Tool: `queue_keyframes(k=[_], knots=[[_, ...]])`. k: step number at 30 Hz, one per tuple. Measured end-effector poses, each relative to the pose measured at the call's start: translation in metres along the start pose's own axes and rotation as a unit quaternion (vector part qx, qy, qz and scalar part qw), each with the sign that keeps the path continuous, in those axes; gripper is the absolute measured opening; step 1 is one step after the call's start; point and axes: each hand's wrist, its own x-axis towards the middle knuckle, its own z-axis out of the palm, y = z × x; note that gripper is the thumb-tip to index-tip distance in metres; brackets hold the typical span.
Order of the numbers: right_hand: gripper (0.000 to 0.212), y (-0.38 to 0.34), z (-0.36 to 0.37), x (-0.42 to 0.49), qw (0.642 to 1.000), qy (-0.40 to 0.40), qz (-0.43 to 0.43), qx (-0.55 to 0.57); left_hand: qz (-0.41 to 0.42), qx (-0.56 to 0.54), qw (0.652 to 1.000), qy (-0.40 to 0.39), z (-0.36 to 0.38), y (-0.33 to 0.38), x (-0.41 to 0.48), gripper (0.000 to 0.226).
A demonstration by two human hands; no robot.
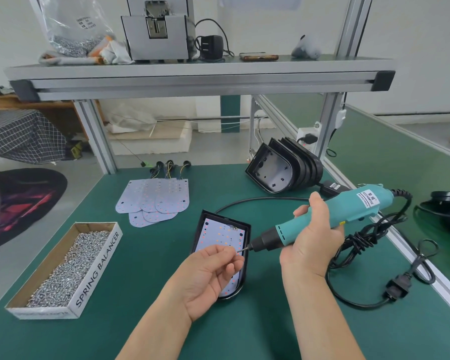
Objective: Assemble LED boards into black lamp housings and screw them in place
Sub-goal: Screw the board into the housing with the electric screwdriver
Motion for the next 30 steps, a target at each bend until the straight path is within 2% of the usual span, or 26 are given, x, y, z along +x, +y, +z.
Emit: queue_keyframes(k=[6,30], knots=[[0.019,0.003,-0.001,-0.001,1.0,-0.007,0.009,-0.001,0.003,-0.006,1.0,-0.016,-0.001,-0.001,0.0,0.019],[0.02,0.002,-0.008,0.002,1.0,0.004,0.025,0.006,0.05,-0.03,0.998,0.005,0.004,-0.016,0.004,0.022]])
